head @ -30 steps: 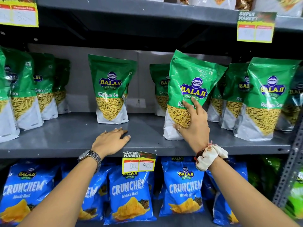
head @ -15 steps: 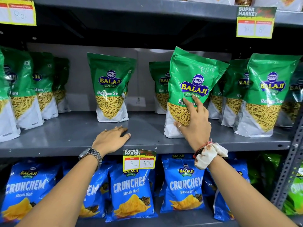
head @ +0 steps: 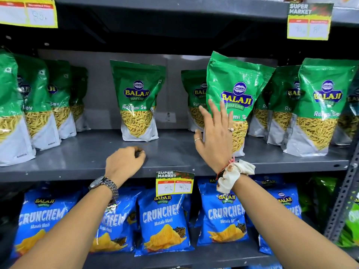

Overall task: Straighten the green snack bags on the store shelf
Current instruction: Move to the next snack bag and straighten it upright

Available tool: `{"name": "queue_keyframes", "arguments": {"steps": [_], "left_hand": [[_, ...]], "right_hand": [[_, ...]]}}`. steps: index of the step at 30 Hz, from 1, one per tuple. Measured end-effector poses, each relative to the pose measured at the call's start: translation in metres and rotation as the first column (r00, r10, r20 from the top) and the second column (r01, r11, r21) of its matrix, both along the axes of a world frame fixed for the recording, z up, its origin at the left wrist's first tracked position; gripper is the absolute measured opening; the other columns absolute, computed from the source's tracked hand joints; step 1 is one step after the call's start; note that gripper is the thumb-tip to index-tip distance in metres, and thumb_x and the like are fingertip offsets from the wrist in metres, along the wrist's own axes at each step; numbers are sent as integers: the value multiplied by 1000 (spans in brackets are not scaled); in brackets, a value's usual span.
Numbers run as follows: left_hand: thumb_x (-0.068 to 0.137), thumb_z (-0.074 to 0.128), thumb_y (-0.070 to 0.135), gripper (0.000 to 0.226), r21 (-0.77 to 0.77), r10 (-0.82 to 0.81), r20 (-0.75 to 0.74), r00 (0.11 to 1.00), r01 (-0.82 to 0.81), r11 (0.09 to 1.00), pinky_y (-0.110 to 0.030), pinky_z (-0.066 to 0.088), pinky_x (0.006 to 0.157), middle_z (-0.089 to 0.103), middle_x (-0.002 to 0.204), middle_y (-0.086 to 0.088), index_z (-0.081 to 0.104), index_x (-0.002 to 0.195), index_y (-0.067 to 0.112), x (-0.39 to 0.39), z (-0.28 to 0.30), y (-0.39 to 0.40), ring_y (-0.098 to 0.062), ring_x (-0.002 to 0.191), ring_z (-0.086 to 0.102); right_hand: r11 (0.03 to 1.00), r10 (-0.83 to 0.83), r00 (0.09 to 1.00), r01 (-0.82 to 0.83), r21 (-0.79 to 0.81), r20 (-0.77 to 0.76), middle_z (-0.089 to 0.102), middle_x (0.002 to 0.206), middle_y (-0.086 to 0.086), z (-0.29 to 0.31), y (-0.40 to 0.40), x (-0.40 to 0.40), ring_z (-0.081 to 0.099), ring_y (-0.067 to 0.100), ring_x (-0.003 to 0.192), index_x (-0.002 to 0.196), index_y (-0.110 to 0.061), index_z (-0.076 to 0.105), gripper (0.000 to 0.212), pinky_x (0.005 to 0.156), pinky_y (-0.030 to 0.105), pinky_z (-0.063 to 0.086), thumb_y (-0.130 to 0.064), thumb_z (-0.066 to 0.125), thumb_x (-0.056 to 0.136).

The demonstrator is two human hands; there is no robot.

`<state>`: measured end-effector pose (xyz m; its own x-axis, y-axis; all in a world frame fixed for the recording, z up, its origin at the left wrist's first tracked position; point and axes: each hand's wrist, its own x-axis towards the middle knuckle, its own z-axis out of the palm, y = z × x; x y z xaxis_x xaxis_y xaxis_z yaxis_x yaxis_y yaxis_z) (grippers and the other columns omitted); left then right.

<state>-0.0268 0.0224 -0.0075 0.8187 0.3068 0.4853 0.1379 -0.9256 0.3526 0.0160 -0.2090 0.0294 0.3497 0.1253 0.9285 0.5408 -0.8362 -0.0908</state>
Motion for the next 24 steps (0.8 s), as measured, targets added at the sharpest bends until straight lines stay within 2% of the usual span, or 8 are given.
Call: {"name": "queue_keyframes", "arguments": {"steps": [6,11,14,18,22,24], "left_hand": [[91,49,40,29,19,43,-33,999,-42,999,-32,45,73,71,112,-6,67,112,32,-16,9,78,-32,106,63],[90,51,41,30,54,45,-76,996,-41,998,-36,50,84,68,121,0,65,115,34,-20,18,141,-28,113,61],[90,51,43,33,77,26,-104,994,-18,997,-36,49,88,66,125,-1,63,120,33,-19,22,171,-28,116,60],[90,51,45,39,75,-46,-183,982,61,995,-33,48,91,64,130,-1,58,126,33,-19,18,199,-26,119,58],[92,44,46,39,59,-127,-201,971,142,988,-34,47,92,61,134,0,57,127,32,-17,11,202,-26,122,56],[94,38,47,42,71,-156,-232,960,177,982,-37,41,103,51,143,1,55,129,31,-17,8,200,-25,129,50]], "right_hand": [[991,134,990,-134,1,-43,41,148,11,2,62,12,24,34,143,133,-13,46,58,117,55,18,-12,53,76],[987,156,962,-161,-2,-223,35,150,15,2,137,39,24,36,142,138,-9,39,63,112,58,26,-21,62,80],[993,103,938,-117,-22,-330,21,154,21,3,183,55,21,40,142,142,-8,30,74,109,57,32,-31,65,81],[1000,18,914,-20,-1,-405,-2,156,28,8,229,73,13,48,141,148,-16,15,95,103,63,36,-44,70,77],[996,-27,879,63,61,-475,-10,154,31,17,258,90,8,55,139,150,-24,4,110,103,66,31,-63,69,70],[990,-44,855,106,90,-516,-11,154,32,19,266,96,9,55,139,149,-27,1,114,104,65,30,-63,71,67]]}}
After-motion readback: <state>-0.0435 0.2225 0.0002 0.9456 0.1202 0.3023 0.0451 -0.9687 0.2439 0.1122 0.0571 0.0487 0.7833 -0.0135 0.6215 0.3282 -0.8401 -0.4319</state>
